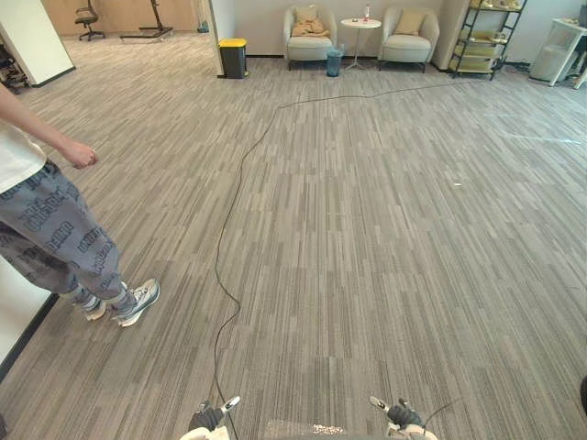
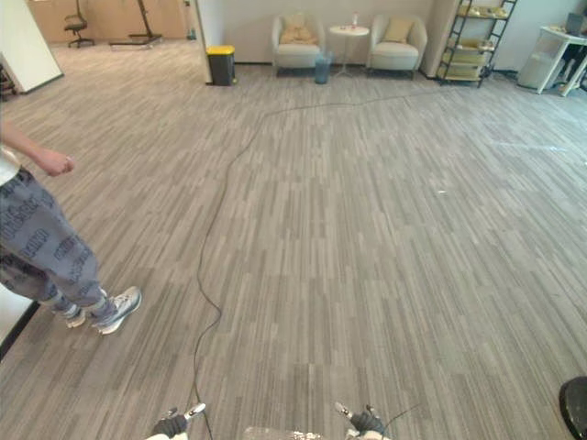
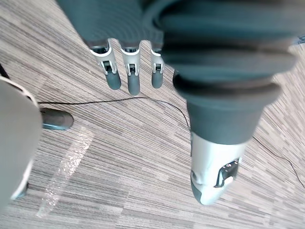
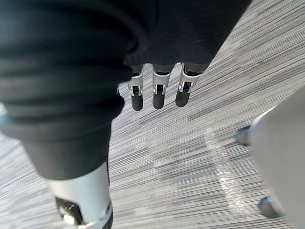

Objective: Pick up cushions and gather them together orderly.

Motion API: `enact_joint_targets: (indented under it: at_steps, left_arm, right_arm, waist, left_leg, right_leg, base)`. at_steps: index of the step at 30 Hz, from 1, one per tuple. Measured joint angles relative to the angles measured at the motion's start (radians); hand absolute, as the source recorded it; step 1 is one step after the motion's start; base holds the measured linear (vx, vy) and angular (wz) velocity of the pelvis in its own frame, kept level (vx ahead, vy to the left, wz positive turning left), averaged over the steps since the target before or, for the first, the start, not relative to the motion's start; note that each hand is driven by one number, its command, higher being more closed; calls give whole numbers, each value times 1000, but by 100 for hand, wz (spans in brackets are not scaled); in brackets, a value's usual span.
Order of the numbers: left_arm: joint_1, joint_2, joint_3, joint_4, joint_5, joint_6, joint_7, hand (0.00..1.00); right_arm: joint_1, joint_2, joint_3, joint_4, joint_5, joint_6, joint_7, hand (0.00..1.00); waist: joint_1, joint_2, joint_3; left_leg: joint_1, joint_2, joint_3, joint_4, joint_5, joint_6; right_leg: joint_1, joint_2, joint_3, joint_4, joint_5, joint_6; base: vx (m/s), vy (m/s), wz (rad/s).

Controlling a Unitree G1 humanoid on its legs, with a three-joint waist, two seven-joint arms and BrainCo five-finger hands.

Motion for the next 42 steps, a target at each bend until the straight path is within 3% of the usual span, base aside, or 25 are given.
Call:
enact_joint_targets:
  at_steps: [36, 42]
  left_arm:
    - [-17, 4, -24, 0, 62, -5, -14, 0]
    - [-22, 6, -11, -4, 67, -5, -23, 0]
  right_arm:
    - [-11, -4, -8, 4, 2, -12, 15, 0]
    - [-12, -2, -7, -5, 2, -13, 15, 0]
  waist:
    - [-3, 7, 31]
    - [-1, 5, 41]
  left_leg:
    - [-4, -3, -5, 0, 3, 1]
    - [-29, -2, 0, 14, -9, -4]
  right_leg:
    - [-1, -2, -8, 2, -1, -1]
    - [-59, -8, -4, 84, -45, -9]
  base:
    - [1, -3, 0]
    - [7, -19, 0]
